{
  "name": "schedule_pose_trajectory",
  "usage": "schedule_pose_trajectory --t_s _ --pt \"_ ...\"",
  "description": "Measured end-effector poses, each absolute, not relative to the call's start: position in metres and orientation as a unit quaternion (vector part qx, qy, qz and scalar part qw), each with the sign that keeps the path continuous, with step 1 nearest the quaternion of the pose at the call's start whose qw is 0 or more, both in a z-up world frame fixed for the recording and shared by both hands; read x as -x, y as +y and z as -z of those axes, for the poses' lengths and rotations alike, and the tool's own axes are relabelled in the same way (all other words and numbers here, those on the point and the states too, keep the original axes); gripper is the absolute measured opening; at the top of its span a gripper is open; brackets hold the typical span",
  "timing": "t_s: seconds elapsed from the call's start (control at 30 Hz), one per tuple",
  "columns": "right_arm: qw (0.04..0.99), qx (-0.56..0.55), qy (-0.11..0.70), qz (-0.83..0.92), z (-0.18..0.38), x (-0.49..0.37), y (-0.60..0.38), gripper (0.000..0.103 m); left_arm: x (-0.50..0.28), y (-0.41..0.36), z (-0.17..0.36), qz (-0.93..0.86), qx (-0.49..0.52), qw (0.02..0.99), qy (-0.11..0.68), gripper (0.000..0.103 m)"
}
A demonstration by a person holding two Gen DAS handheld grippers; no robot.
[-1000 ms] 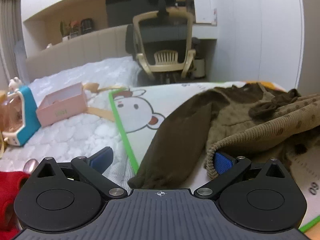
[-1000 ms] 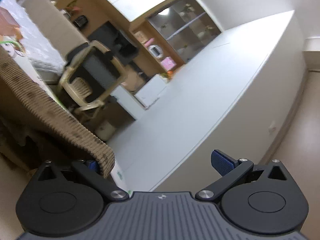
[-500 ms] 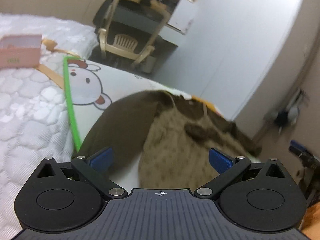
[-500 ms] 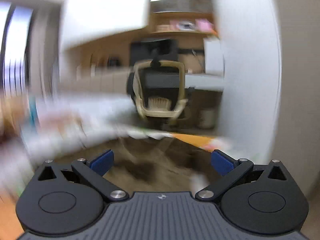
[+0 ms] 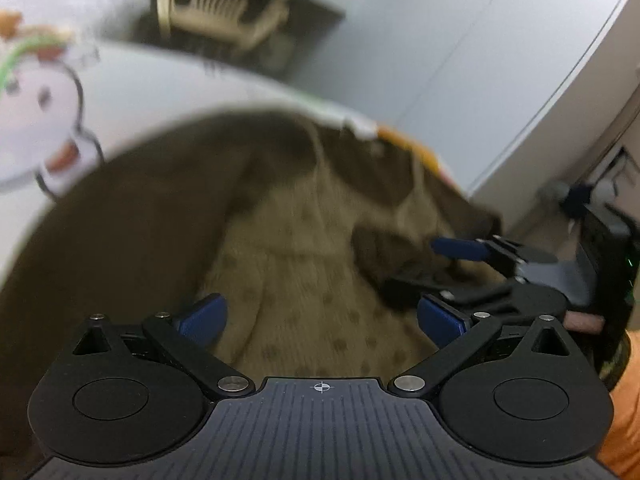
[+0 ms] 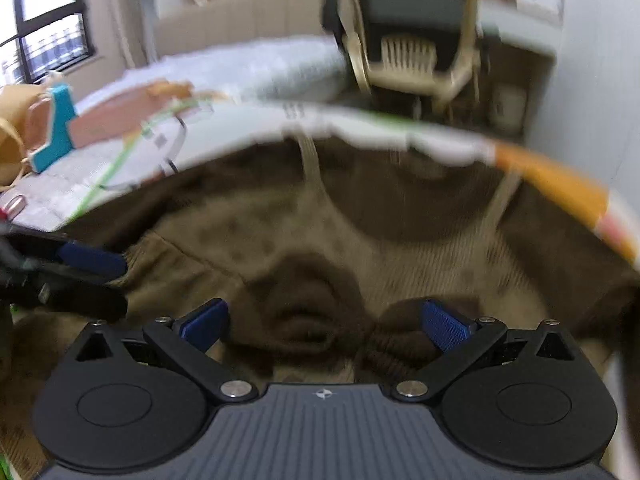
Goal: Fold clothes
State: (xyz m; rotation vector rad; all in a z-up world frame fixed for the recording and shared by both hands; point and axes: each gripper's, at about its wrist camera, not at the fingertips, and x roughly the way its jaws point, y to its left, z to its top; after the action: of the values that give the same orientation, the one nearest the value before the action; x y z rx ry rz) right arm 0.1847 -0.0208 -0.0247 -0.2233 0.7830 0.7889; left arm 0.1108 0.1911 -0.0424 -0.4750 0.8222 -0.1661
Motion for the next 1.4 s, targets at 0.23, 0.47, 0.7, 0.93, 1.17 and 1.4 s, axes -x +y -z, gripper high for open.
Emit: schedule_pose_trajectory --t_s 0.23,0.47,0.7,0.93,1.17,1.4 --pt "0.851 0.038 0.364 -0.377 0.027 -0.181 -0.038 0.103 -0.106 0.2 0.051 0.086 0.26 0.885 0.377 0.103" --pt "0.856 0.035 0.336 -0.392 0.024 -0.174 -0.044 0.103 -0.044 0.229 0.015 0.0 0.165 0.933 0.319 0.102" --pt "0.864 0.031 0.313 -0.392 0.022 -0.17 -0.044 0.103 0.025 0.276 0.018 -0.173 0.179 0.905 0.344 0.057" --pt "0.873 0.07 0.279 -0.394 0.018 -0.157 -0.036 0.103 0.009 0.258 0.025 -0.139 0.1 0.938 0.302 0.092" --pt "0.897 0.174 0.164 -0.371 -0.011 -0.131 -0.039 0.103 -0.049 0.243 0.021 -0.086 -0.031 0.949 0.301 0.003" --pt "0.883 0.174 0.174 -0.401 -0.019 -0.12 -0.033 0.103 -0.036 0.279 -0.023 -0.046 0.09 0.954 0.284 0.035"
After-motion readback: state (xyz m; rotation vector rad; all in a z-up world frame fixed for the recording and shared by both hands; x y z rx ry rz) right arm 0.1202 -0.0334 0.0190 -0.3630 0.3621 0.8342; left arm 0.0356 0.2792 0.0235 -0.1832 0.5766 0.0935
